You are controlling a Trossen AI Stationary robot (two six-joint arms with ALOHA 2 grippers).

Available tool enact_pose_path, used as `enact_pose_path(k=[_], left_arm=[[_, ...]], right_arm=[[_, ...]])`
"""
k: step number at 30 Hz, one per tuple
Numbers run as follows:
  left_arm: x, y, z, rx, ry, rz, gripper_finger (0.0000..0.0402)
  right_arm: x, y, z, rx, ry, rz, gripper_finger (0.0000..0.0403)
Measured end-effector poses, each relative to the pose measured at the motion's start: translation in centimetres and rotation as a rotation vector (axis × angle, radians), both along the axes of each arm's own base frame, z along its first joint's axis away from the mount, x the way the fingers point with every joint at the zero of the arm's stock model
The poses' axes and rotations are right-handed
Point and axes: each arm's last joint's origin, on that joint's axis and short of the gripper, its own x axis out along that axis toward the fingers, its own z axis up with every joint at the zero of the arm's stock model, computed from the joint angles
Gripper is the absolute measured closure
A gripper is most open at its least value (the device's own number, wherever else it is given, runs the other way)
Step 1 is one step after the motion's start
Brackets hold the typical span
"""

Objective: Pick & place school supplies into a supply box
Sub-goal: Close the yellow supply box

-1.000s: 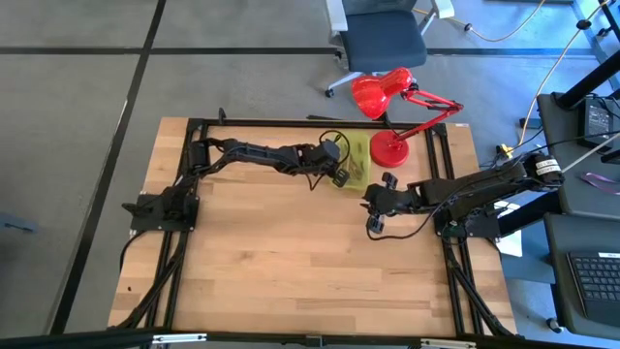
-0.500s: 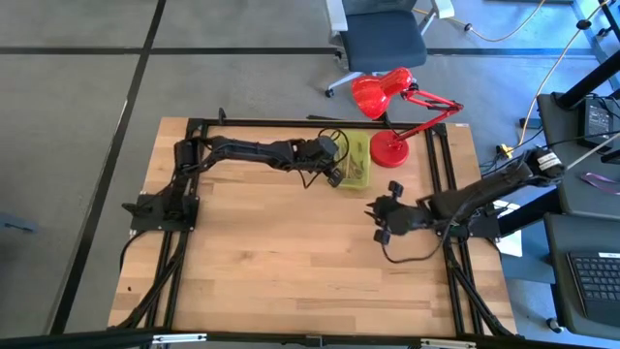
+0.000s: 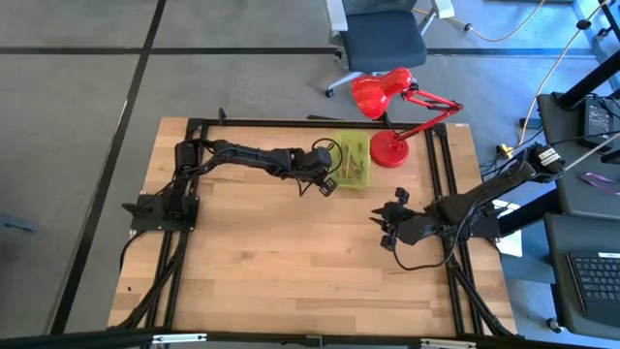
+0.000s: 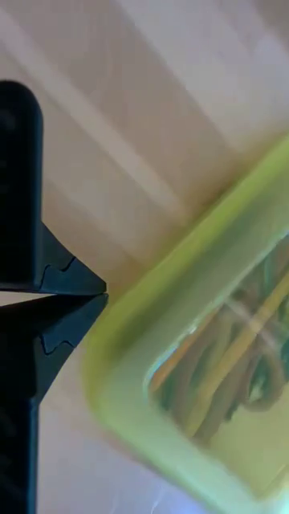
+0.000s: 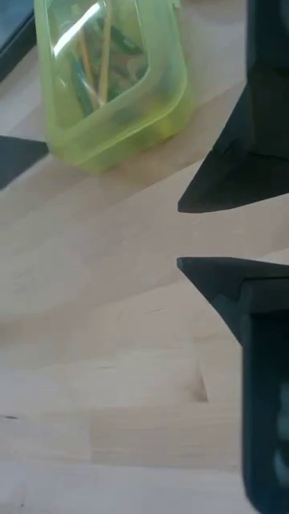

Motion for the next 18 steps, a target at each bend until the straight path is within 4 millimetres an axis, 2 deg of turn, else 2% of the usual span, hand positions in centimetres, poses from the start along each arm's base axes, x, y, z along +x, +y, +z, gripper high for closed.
enact_pose_path(k=[3,18], left_arm=[[0.46,-0.27,-0.01,0.006,-0.051,-0.013,0.0401],[0.75,-0.14,0.07,0.012,-0.084,-0.037,0.0396]], right_arm=[[0.00,0.00,0.03,0.001,-0.002,0.000,0.0299],[-0.01,0.01,0.01,0.006,0.001,0.004,0.0299]])
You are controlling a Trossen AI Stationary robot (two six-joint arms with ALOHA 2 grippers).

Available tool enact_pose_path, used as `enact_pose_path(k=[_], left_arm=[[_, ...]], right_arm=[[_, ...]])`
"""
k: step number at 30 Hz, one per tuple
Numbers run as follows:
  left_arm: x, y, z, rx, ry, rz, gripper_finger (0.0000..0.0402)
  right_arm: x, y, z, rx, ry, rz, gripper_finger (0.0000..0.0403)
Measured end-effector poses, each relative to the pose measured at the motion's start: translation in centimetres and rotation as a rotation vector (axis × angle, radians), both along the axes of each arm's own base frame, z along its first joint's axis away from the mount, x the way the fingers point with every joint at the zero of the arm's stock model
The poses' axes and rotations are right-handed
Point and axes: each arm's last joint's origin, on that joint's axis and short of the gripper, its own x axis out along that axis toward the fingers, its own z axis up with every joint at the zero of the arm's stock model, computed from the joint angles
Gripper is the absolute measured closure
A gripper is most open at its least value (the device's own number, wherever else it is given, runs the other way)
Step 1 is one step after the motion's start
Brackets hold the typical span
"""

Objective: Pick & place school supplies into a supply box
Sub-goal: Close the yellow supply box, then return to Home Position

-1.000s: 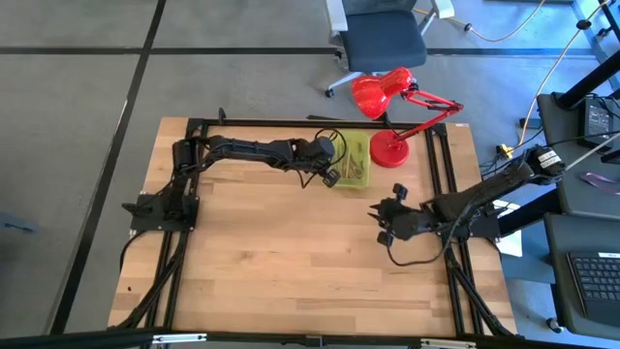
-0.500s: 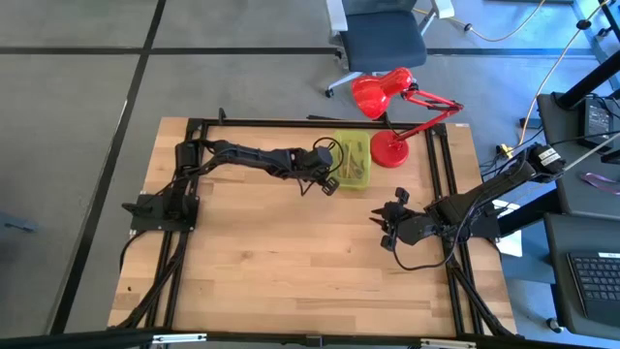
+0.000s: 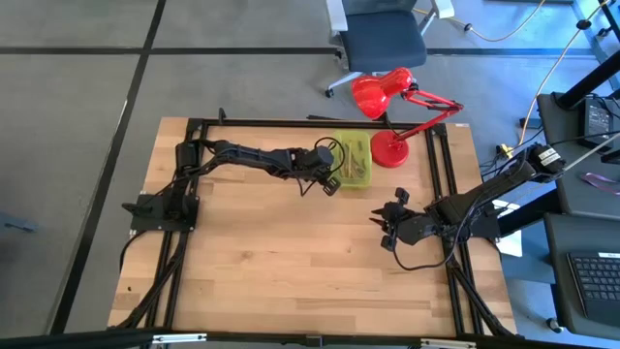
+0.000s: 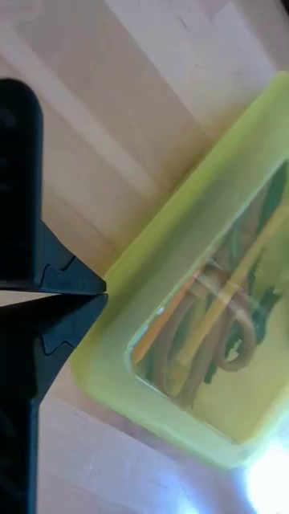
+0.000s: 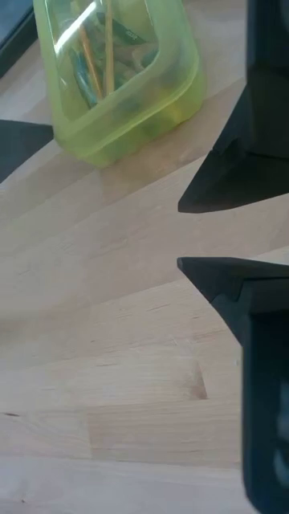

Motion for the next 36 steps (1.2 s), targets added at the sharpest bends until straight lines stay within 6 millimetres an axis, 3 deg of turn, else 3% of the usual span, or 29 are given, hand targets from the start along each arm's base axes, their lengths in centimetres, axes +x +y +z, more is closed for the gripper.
enact_pose_path(k=[9,12,16,20,25,30,33,36], left_arm=[[-1.2,1.0,-0.3,-0.009,0.112,0.010,0.0398],[-1.9,0.7,0.9,0.035,0.160,-0.045,0.0396],[-2.6,-1.6,3.3,0.191,0.177,-0.226,0.0397],[-5.1,-3.3,4.8,0.242,0.007,-0.393,0.0400],[-9.5,-5.4,5.2,0.235,-0.329,-0.570,0.0398],[-13.9,-6.6,4.6,0.209,-0.449,-0.516,0.0396],[-15.6,-7.4,3.7,0.142,-0.459,-0.488,0.0398],[-17.2,-7.5,2.9,0.196,-0.538,-0.457,0.0400]], right_arm=[[0.0,0.1,-0.1,0.028,0.018,0.028,0.0299],[-0.1,0.2,-0.2,0.032,0.043,0.062,0.0299],[-1.2,0.1,-1.5,-0.098,-0.042,0.038,0.0299],[-2.6,-0.1,-2.5,-0.058,-0.185,0.125,0.0299],[-3.2,-0.5,-1.5,0.027,-0.349,0.470,0.0299],[-3.9,-1.4,-1.1,0.019,-0.322,0.565,0.0299],[-4.4,-1.7,-1.9,-0.021,-0.230,0.579,0.0299],[-4.4,-2.0,-1.9,-0.008,-0.237,0.567,0.0299]])
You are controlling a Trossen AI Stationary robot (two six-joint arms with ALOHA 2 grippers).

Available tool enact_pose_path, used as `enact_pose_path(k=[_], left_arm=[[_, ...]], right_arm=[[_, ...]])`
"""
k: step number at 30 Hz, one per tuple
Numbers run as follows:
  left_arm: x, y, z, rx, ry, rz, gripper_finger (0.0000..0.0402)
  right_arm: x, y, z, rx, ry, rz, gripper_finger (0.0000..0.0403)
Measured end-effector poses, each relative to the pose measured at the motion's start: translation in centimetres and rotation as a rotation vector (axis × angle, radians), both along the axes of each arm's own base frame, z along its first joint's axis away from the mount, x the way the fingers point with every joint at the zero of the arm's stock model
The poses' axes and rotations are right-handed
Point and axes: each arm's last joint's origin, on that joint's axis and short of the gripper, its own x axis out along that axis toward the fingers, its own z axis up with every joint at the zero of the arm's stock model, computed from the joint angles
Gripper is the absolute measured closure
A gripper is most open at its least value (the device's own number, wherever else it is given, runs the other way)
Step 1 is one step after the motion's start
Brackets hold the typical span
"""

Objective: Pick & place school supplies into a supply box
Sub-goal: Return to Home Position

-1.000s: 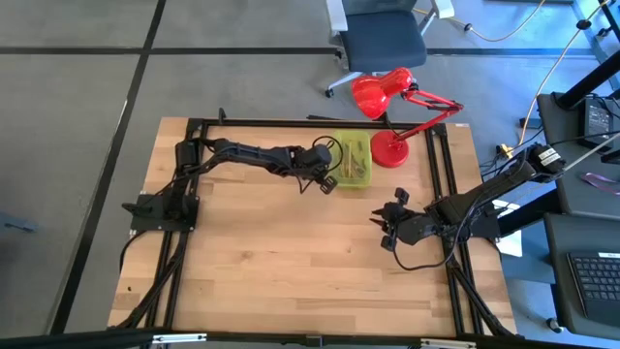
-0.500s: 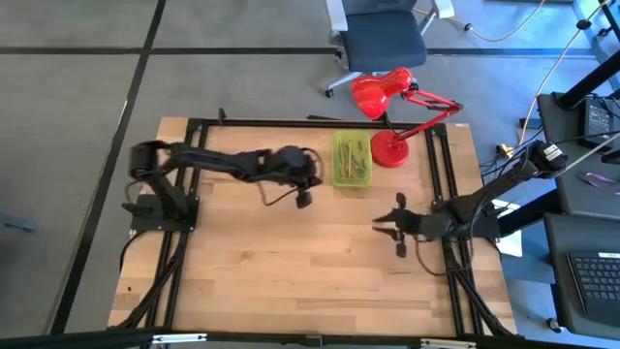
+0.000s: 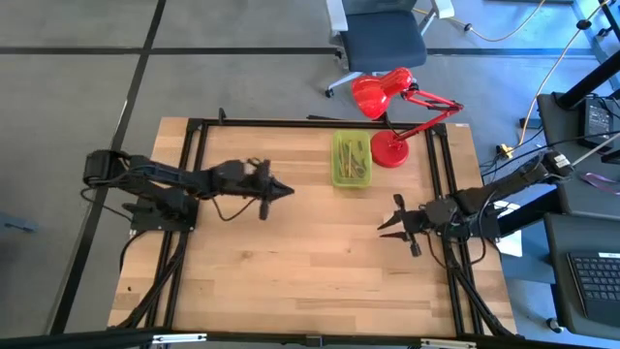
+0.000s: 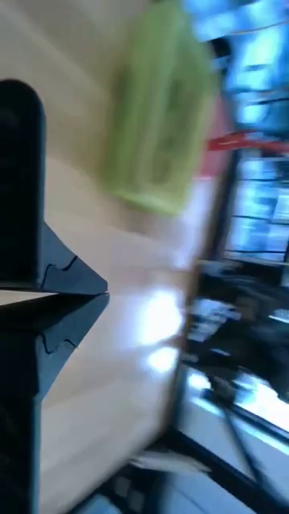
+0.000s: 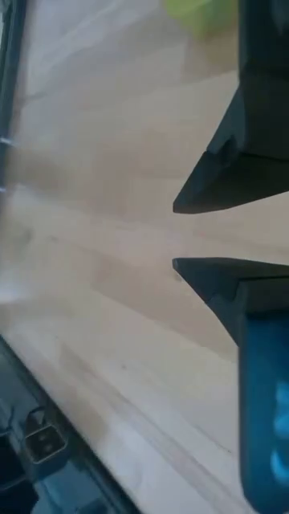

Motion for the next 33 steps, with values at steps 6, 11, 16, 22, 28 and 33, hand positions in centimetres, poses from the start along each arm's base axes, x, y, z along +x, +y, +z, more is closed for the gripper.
enact_pose_path(k=[6,11,16,22,28,33], left_arm=[[-4.9,0.6,-1.2,-0.019,-0.321,-0.060,0.0396],[-7.8,0.5,-3.3,-0.074,-0.331,-0.046,0.0394],[-8.6,0.7,-3.3,-0.078,-0.368,-0.091,0.0397],[-9.0,1.7,-3.1,-0.098,-0.375,-0.149,0.0396],[-9.9,2.7,-2.5,-0.117,-0.398,-0.175,0.0398],[-10.7,2.7,-1.1,-0.082,-0.482,-0.200,0.0396]], right_arm=[[-0.3,-0.6,1.2,0.154,-0.055,0.202,0.0299],[-0.6,-1.2,2.0,0.220,-0.111,0.165,0.0299],[-1.2,-1.4,0.9,0.294,-0.211,0.177,0.0299],[-2.1,-1.9,-0.3,0.349,-0.244,0.163,0.0299],[-2.7,-2.4,-0.1,0.340,-0.267,0.181,0.0299],[-3.4,-3.0,0.0,0.348,-0.286,0.140,0.0299]])
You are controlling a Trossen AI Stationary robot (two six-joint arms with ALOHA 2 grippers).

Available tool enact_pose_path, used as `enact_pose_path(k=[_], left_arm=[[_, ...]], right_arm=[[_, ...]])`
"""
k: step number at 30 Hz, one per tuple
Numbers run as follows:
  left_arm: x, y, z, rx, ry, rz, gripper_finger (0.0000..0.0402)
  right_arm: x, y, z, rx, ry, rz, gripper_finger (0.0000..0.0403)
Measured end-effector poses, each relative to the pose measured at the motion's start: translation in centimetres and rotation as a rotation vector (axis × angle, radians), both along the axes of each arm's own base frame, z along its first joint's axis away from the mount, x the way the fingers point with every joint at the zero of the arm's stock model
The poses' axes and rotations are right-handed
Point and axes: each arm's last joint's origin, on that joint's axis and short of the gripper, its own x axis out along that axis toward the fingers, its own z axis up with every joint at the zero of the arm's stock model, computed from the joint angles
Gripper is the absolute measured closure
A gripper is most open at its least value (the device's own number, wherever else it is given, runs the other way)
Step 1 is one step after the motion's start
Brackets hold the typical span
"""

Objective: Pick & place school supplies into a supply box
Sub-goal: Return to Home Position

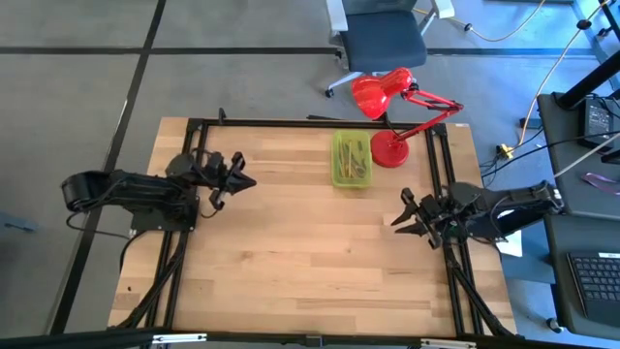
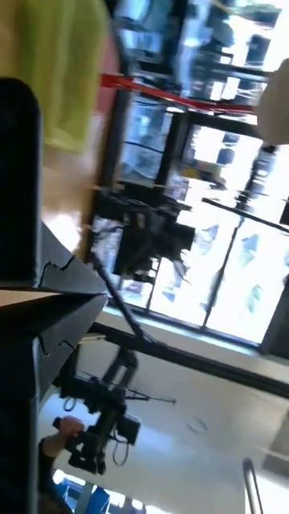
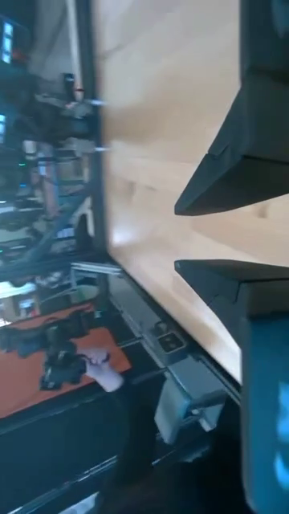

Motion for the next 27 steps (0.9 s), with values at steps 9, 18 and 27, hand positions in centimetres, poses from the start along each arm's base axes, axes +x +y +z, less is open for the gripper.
enact_pose_path(k=[9,18,27], left_arm=[[-0.5,-0.6,0.6,-0.028,0.001,0.074,0.0397],[-1.1,-1.3,0.9,-0.039,0.004,0.194,0.0397],[-1.9,-1.6,-0.2,-0.093,0.136,0.433,0.0395]], right_arm=[[-0.7,-0.5,0.9,0.016,-0.112,-0.034,0.0299],[-0.6,-1.0,0.8,0.013,-0.105,-0.127,0.0299],[-0.5,-1.2,0.9,0.012,-0.105,-0.153,0.0299]])
